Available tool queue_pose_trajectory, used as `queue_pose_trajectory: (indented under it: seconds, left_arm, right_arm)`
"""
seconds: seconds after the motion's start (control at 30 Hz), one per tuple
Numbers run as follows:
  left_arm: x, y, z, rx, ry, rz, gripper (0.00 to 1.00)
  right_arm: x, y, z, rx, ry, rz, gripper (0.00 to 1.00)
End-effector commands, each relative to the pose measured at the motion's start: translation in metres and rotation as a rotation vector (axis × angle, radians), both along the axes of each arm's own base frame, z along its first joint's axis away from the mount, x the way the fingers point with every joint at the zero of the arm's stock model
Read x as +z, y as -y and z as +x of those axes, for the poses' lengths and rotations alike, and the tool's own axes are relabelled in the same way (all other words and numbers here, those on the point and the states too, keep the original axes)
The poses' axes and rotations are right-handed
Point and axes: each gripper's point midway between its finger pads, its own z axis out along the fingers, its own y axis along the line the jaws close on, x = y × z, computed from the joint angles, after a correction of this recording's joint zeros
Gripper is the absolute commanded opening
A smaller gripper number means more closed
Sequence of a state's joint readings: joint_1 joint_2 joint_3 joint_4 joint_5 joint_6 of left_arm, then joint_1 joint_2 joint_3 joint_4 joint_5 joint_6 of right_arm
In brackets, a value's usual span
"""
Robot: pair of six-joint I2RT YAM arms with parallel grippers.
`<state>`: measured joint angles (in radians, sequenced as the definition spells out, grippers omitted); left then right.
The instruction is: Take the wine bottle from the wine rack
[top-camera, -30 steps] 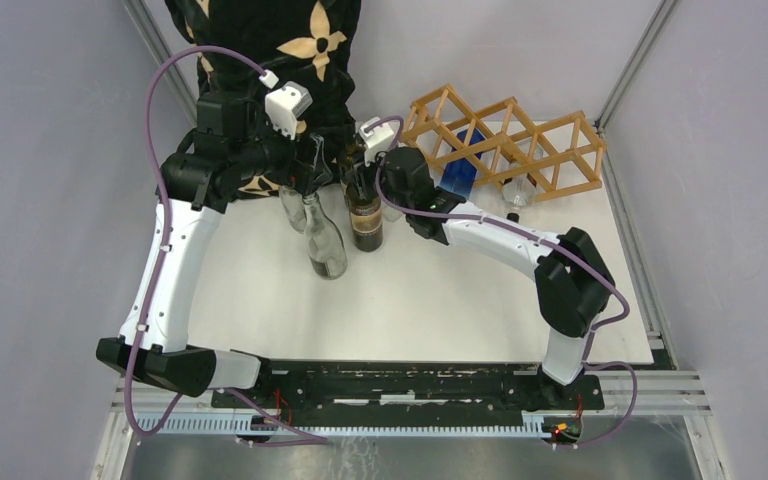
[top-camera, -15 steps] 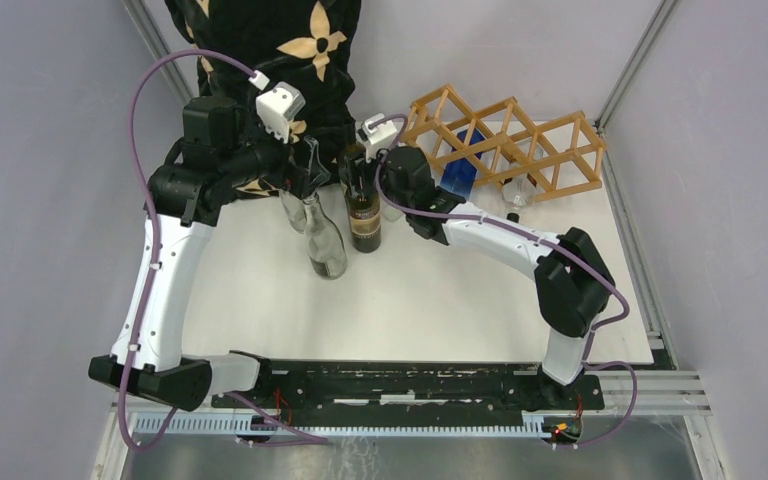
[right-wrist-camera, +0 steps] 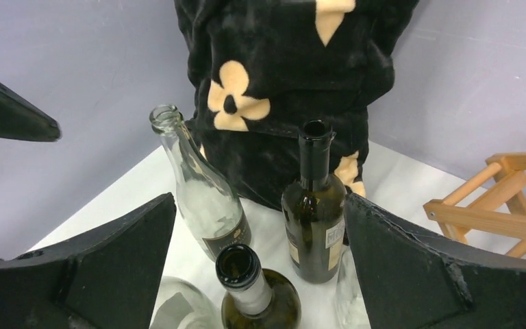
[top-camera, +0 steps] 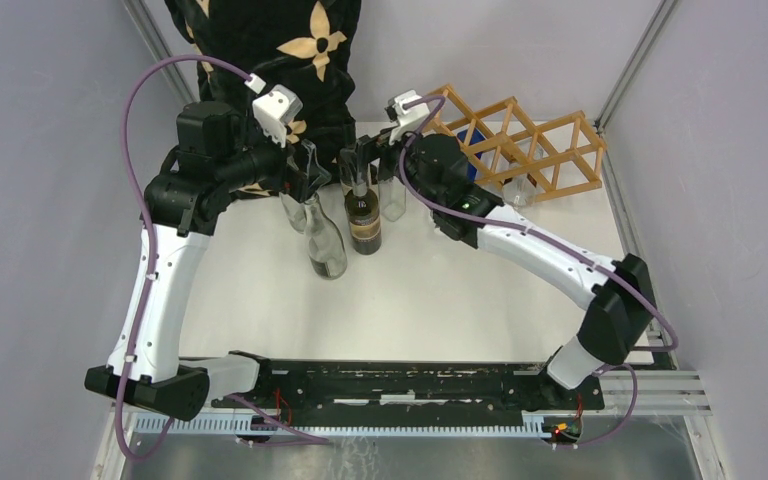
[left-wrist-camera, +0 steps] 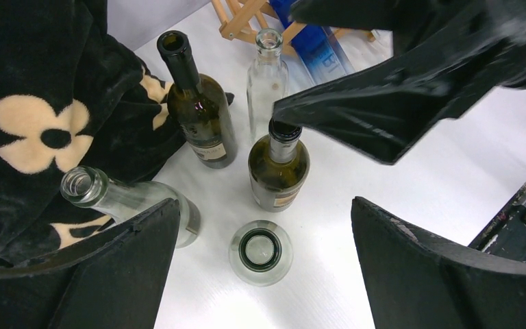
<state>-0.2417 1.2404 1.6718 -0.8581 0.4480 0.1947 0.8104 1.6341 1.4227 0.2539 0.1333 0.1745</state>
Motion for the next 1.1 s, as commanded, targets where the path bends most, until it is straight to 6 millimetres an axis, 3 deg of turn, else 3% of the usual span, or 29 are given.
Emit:
queue_pose_trajectory:
  seconds: [0.0,0.07,0.13,0.3,0.43,0.57,0.7,1.07]
  left_arm:
    - [0.018,0.000,0.000,-0.003,0.065,-0.018,1.00]
    - [0.018,-0.001,0.001,-0.001,0.064,-0.012,1.00]
    - [0.019,-0.001,0.001,0.000,0.064,-0.008,1.00]
    - [0.015,-0.001,0.000,-0.007,0.059,-0.003,1.00]
    - [0.013,0.001,-0.002,-0.023,0.053,-0.008,1.00]
    - [0.015,0.004,-0.004,-0.039,0.059,-0.013,1.00]
    - [0.017,0.006,-0.008,-0.067,0.074,-0.016,1.00]
    - [0.008,0.011,-0.010,-0.102,0.051,-0.019,1.00]
  right_arm:
    - [0.051,0.033,-0.015,-0.067,0.005,0.073,0.98]
    - [0.052,0.055,-0.016,-0.132,-0.050,0.078,0.98]
    - [0.038,0.080,-0.018,-0.196,-0.128,0.073,0.98]
    - [-0.025,0.149,-0.022,-0.379,-0.325,0.073,0.98]
    - [-0.088,0.184,-0.018,-0.462,-0.441,0.083,0.98]
    - [-0.139,0.198,0.000,-0.508,-0.570,0.042,0.98]
    - [-0.175,0.203,0.021,-0.531,-0.653,0.026,0.98]
    - [-0.221,0.201,0.070,-0.588,-0.696,0.067,0.98]
